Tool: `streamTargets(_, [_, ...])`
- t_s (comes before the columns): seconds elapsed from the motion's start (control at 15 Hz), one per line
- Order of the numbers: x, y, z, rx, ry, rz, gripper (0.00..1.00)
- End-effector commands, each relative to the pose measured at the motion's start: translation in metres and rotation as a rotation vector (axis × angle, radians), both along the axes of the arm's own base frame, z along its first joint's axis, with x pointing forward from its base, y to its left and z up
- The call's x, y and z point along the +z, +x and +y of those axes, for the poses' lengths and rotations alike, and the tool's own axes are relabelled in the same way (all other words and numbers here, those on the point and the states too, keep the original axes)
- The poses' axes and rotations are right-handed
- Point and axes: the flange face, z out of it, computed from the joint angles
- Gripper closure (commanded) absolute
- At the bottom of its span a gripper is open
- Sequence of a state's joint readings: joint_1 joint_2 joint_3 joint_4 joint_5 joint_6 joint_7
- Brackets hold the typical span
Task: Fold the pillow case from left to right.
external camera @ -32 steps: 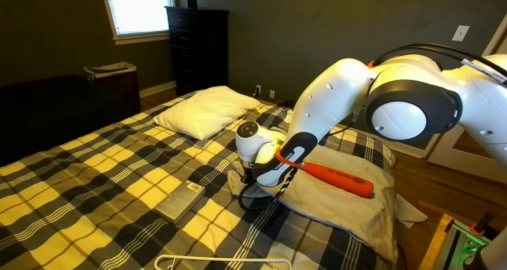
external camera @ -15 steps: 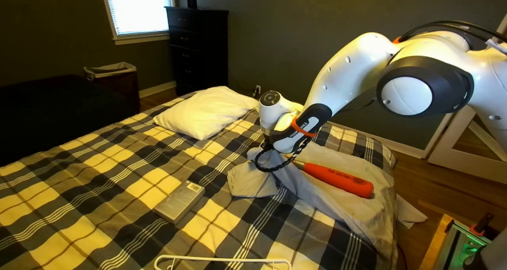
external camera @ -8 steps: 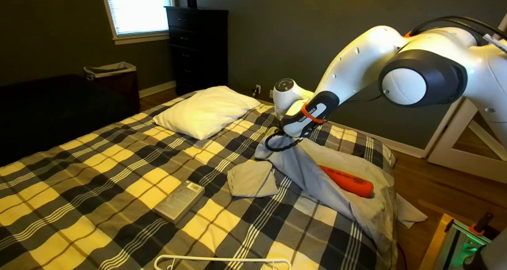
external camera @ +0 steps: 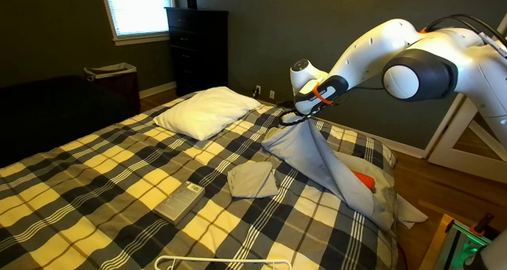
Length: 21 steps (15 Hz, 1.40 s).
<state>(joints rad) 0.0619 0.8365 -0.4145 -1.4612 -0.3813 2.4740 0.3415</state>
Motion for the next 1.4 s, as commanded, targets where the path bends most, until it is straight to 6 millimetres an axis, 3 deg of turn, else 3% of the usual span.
streamTargets(0.0, [-0.010,0.016,0.005,-0.048,0.003,0.043,0.60])
streamTargets(0.27, [-0.024,0.018,0.034,-0.091,0.013,0.111,0.30])
streamTargets(0.53, [-0.031,-0.004,0.074,-0.125,-0.009,0.207,0.01])
streamTargets(0.93, [-0.053,-0.073,0.155,-0.160,0.023,0.256,0.00])
streamTargets(1.33, [-0.060,-0.170,0.224,-0.453,-0.042,0.179,0.00])
